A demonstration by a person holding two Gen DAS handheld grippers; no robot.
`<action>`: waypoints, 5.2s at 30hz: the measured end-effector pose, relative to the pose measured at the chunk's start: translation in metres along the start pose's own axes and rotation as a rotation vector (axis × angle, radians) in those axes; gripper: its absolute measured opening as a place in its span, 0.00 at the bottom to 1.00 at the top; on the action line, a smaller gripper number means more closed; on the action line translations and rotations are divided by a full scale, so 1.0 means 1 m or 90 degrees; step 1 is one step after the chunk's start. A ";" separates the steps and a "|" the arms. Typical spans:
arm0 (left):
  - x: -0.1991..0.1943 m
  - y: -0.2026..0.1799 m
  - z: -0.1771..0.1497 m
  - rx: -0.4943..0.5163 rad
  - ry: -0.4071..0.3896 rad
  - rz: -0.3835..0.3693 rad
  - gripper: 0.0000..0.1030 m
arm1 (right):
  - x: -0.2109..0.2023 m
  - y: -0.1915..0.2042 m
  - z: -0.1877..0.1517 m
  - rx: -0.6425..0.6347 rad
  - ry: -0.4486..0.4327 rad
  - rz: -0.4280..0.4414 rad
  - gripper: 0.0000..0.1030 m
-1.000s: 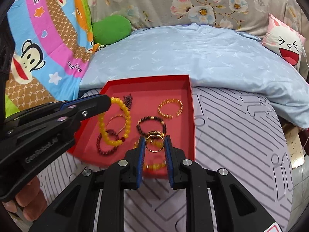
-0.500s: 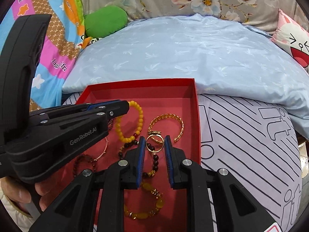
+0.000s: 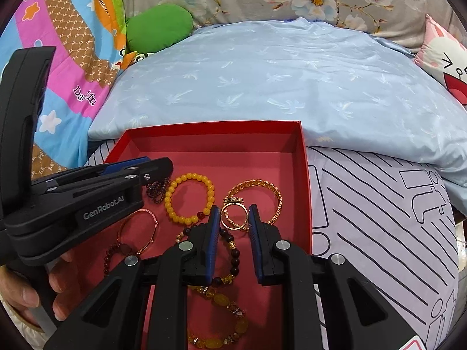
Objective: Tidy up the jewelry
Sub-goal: 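Carry the bracelet and ring into the red tray and open both grippers, then withdraw both grippers from the tray to the gold hoop earrings, then grasp one gold hoop earring with each gripper and lift them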
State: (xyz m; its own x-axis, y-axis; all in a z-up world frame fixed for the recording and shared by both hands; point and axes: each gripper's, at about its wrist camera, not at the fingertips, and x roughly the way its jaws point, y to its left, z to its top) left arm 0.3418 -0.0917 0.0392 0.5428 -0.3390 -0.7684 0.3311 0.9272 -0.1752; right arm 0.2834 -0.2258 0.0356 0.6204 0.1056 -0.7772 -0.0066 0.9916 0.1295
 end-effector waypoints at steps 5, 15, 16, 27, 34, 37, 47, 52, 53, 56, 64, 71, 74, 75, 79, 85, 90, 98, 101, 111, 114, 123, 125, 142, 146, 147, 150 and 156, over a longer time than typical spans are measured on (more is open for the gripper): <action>-0.019 0.003 -0.009 0.010 -0.018 0.014 0.28 | -0.007 -0.008 -0.013 0.015 0.014 -0.007 0.18; -0.029 0.007 -0.031 -0.010 -0.016 0.024 0.28 | -0.001 -0.004 -0.025 0.006 0.026 -0.022 0.18; -0.029 0.007 -0.031 -0.011 -0.017 0.024 0.28 | 0.000 -0.004 -0.026 0.004 0.027 -0.023 0.18; -0.041 0.011 -0.042 -0.016 -0.023 0.031 0.30 | -0.019 -0.002 -0.027 0.003 0.007 -0.031 0.19; -0.072 0.012 -0.059 -0.023 -0.034 0.031 0.31 | -0.057 0.001 -0.047 0.010 -0.009 -0.028 0.21; -0.089 0.012 -0.070 -0.023 -0.037 0.034 0.31 | -0.074 0.003 -0.061 0.019 -0.009 -0.024 0.21; -0.127 0.012 -0.122 -0.032 -0.021 0.041 0.32 | -0.114 0.025 -0.114 0.010 0.008 -0.006 0.21; -0.137 0.011 -0.150 -0.040 -0.008 0.047 0.32 | -0.121 0.035 -0.141 0.003 0.029 0.004 0.21; -0.139 0.011 -0.155 -0.041 -0.006 0.049 0.32 | -0.122 0.037 -0.146 0.002 0.033 0.006 0.21; -0.143 0.011 -0.168 -0.044 -0.002 0.051 0.32 | -0.124 0.045 -0.161 -0.002 0.045 0.014 0.21; -0.147 0.003 -0.197 -0.029 0.012 0.064 0.31 | -0.124 0.063 -0.192 -0.013 0.072 0.034 0.21; -0.146 0.001 -0.215 -0.027 0.033 0.066 0.31 | -0.119 0.076 -0.205 -0.027 0.089 0.045 0.21; -0.146 -0.001 -0.219 -0.025 0.038 0.067 0.31 | -0.117 0.079 -0.208 -0.030 0.093 0.047 0.21; -0.146 -0.001 -0.221 -0.024 0.039 0.068 0.31 | -0.116 0.080 -0.209 -0.030 0.093 0.047 0.21; -0.146 -0.002 -0.224 -0.023 0.043 0.068 0.31 | -0.113 0.082 -0.210 -0.032 0.097 0.045 0.21; -0.146 -0.003 -0.229 -0.021 0.049 0.069 0.31 | -0.110 0.081 -0.214 -0.029 0.103 0.043 0.21; -0.145 -0.002 -0.233 -0.023 0.056 0.067 0.31 | -0.108 0.081 -0.217 -0.028 0.106 0.041 0.21; -0.144 0.000 -0.241 -0.025 0.065 0.064 0.31 | -0.107 0.081 -0.217 -0.030 0.106 0.038 0.22; -0.144 0.000 -0.242 -0.027 0.066 0.063 0.31 | -0.105 0.083 -0.217 -0.034 0.104 0.037 0.22; -0.142 -0.001 -0.243 -0.024 0.073 0.060 0.31 | -0.102 0.086 -0.216 -0.042 0.096 0.026 0.17; -0.141 -0.001 -0.243 -0.023 0.074 0.058 0.31 | -0.102 0.086 -0.216 -0.044 0.094 0.025 0.17; -0.137 -0.007 -0.244 -0.019 0.077 0.046 0.33 | -0.103 0.079 -0.215 -0.034 0.095 0.024 0.16; -0.137 -0.009 -0.244 -0.017 0.077 0.044 0.33 | -0.104 0.076 -0.215 -0.029 0.095 0.024 0.16; -0.129 -0.019 -0.240 0.000 0.069 0.044 0.31 | -0.105 0.074 -0.215 -0.023 0.093 0.022 0.17; -0.128 -0.020 -0.239 0.003 0.067 0.048 0.25 | -0.105 0.073 -0.215 -0.023 0.093 0.022 0.17; -0.127 -0.020 -0.239 0.003 0.066 0.046 0.23 | -0.105 0.074 -0.215 -0.023 0.093 0.022 0.17; -0.127 -0.020 -0.239 0.002 0.067 0.045 0.21 | -0.104 0.074 -0.215 -0.024 0.093 0.022 0.17; -0.127 -0.021 -0.239 0.008 0.066 0.049 0.17 | -0.105 0.074 -0.215 -0.023 0.093 0.022 0.17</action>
State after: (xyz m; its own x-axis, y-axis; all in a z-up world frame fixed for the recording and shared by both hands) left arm 0.0819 -0.0303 -0.0066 0.4844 -0.2476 -0.8391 0.3009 0.9478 -0.1059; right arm 0.0491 -0.1474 -0.0056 0.4984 0.1470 -0.8544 -0.0556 0.9889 0.1377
